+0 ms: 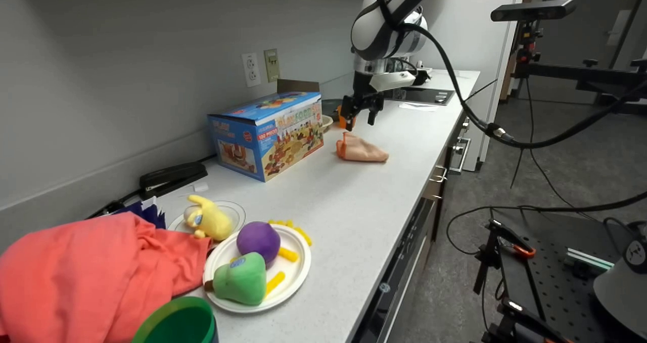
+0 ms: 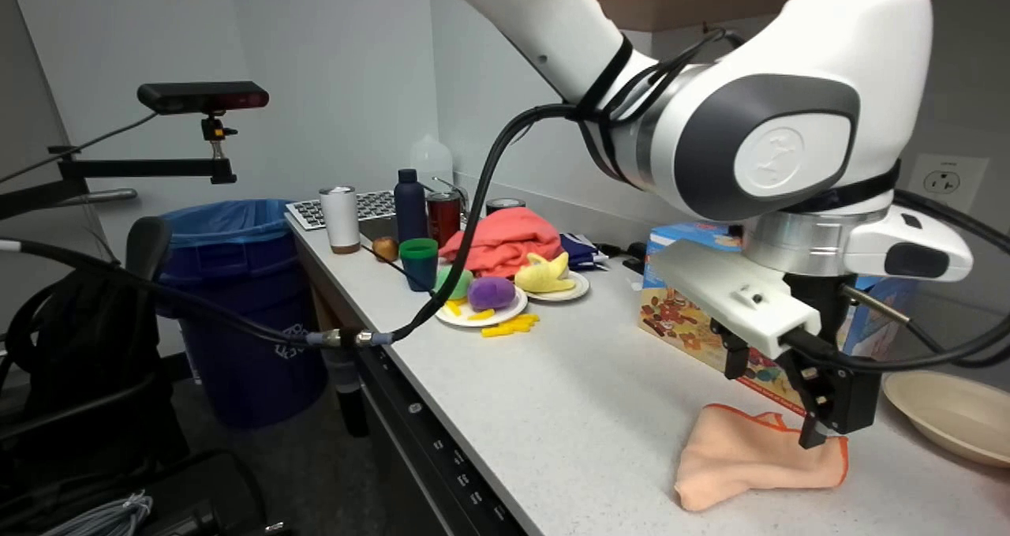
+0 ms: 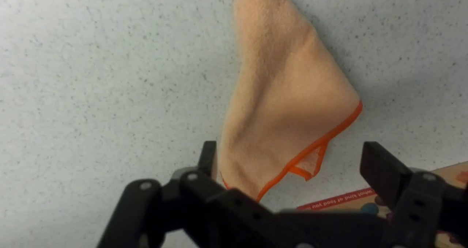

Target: Unfold the orange cloth

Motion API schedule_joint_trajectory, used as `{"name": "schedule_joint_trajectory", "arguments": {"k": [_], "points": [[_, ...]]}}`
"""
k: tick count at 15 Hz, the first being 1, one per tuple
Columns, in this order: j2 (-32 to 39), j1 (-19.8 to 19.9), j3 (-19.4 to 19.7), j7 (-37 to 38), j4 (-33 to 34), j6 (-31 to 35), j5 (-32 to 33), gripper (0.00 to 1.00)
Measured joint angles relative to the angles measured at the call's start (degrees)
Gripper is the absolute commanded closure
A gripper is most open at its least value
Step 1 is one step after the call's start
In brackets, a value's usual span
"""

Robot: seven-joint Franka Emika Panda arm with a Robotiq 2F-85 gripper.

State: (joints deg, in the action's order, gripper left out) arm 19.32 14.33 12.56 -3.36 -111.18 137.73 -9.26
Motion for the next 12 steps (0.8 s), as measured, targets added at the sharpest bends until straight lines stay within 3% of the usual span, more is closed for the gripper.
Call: {"name": "schedule_joint_trajectory", "arguments": {"k": [7, 8, 10, 12], "points": [[8.1, 9.9, -5.2, -16.6, 7.5, 0.1, -10.9, 0.00], [9.1, 10.9, -5.8, -17.6, 8.5, 0.1, -11.5, 0.04], [11.0, 12.3, -6.9, -19.0, 10.2, -0.1, -11.9, 0.29], [12.4, 13.1, -7.9, -19.5, 11.6, -0.2, -11.9, 0.45]]}}
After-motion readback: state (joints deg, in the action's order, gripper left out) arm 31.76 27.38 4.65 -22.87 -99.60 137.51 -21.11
